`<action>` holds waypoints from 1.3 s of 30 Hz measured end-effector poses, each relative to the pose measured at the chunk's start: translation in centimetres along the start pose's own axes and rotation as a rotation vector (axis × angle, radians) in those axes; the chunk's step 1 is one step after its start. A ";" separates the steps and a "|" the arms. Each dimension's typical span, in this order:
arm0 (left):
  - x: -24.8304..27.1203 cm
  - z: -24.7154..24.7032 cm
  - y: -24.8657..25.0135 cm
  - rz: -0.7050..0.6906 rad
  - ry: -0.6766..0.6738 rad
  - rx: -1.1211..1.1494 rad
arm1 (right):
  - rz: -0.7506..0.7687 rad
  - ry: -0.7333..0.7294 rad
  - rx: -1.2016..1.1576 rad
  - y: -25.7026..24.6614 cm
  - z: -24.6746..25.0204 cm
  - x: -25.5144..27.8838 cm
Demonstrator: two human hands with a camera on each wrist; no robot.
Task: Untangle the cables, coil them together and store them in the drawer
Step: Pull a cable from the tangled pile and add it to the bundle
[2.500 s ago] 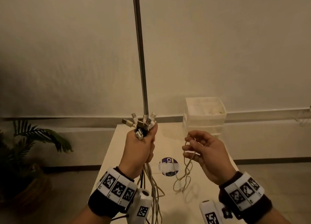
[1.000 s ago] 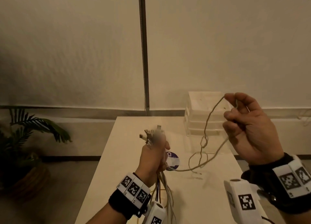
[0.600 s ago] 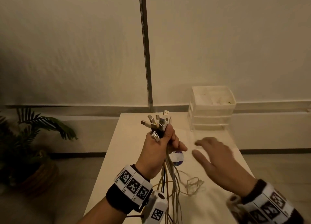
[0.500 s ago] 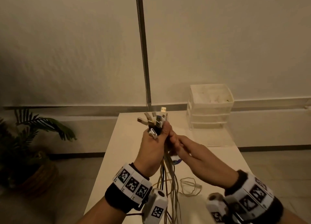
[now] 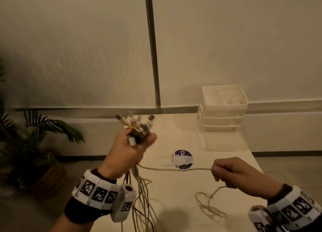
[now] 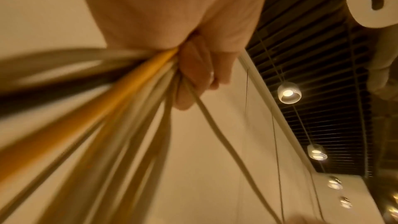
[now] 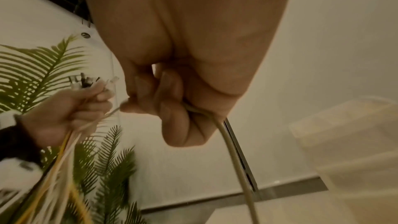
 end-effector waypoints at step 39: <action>-1.4 -6.2 1.7 -0.171 -0.019 -0.714 | 0.073 0.121 -0.038 -4.2 2.2 -3.1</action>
Point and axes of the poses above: each hand's wrist, its own x-axis away from the middle knuckle, its own z-axis out of the back of the hand, y = z × x, the point moved 2 cm from there along -x, towards the middle knuckle, and after that the axes turned 9 degrees about x, right-handed, at the moved point
